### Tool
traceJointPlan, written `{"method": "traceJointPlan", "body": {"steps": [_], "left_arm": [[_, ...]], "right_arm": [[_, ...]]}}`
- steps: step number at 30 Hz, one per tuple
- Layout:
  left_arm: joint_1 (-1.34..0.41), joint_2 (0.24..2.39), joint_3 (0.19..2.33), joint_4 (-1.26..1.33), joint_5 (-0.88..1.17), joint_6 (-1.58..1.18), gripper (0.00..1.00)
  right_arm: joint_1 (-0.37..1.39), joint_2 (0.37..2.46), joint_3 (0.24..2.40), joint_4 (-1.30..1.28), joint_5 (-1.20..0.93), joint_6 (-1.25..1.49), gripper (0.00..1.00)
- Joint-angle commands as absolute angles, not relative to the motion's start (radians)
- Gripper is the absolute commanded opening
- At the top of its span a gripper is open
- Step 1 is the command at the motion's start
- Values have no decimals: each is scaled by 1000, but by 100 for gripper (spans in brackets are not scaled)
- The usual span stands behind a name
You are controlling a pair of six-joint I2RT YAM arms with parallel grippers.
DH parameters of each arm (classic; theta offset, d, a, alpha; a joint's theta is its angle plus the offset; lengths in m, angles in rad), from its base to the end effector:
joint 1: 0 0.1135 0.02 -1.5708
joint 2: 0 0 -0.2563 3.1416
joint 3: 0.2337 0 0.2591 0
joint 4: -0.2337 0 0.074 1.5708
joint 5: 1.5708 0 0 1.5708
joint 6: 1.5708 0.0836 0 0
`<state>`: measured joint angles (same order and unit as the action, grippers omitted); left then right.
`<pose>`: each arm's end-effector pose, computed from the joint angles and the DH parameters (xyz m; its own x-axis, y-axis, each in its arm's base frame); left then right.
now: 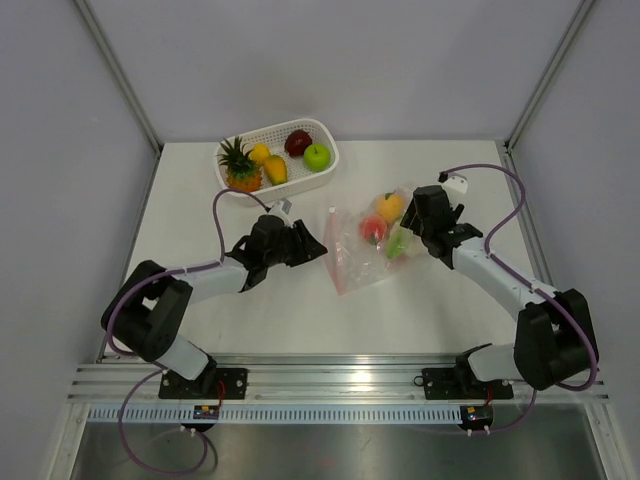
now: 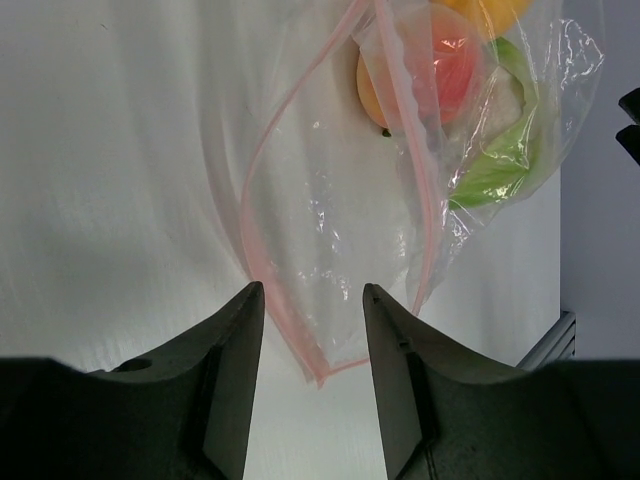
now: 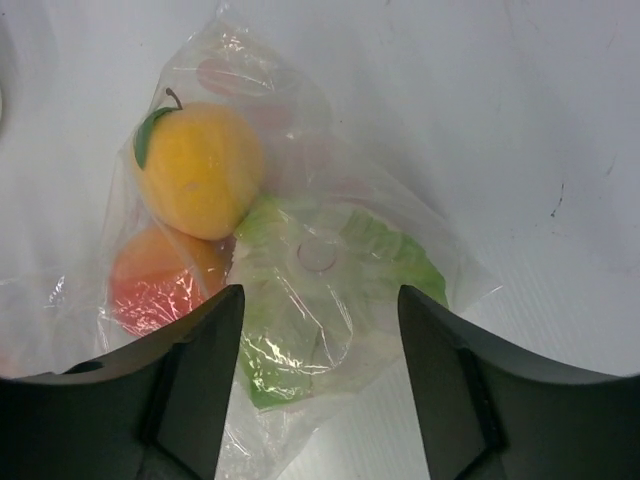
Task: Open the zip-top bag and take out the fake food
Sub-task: Pick up the fake fruit from the zipper food storage bag.
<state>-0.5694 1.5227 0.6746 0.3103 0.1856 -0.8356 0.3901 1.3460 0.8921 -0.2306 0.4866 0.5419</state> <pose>0.2894 -0.2036 0.1401 -0.7814 -0.3653 -0.5059 0.1250 0.7027 -0.7004 0.3203 0.0894 0.2132 -0.5015 0.2867 -0.8162 0.3007 0.9424 0.1463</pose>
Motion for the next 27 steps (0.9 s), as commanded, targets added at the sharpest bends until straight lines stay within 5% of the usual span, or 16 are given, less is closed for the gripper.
{"method": "traceJointPlan", "body": {"steps": [1, 6, 12, 16, 18, 20, 27], "left_arm": [[-569, 1554, 726, 376, 230, -834, 46], [-569, 1607, 750, 379, 281, -844, 45], [-569, 1629, 758, 391, 293, -848, 45], [-569, 1667, 765, 416, 324, -861, 45], [-569, 1680, 770, 419, 331, -864, 45], [-569, 1693, 779, 417, 336, -862, 45], [-569, 1698, 787, 416, 337, -856, 46]], "right_arm": [[344, 1394, 969, -195, 451, 523, 75], [308, 1482, 996, -154, 373, 479, 82], [293, 1548, 991, -109, 367, 472, 76], [290, 1568, 977, -89, 330, 486, 30], [291, 1562, 959, -69, 305, 492, 23], [290, 1545, 943, -55, 287, 497, 3], [293, 1457, 897, -15, 154, 515, 0]]}}
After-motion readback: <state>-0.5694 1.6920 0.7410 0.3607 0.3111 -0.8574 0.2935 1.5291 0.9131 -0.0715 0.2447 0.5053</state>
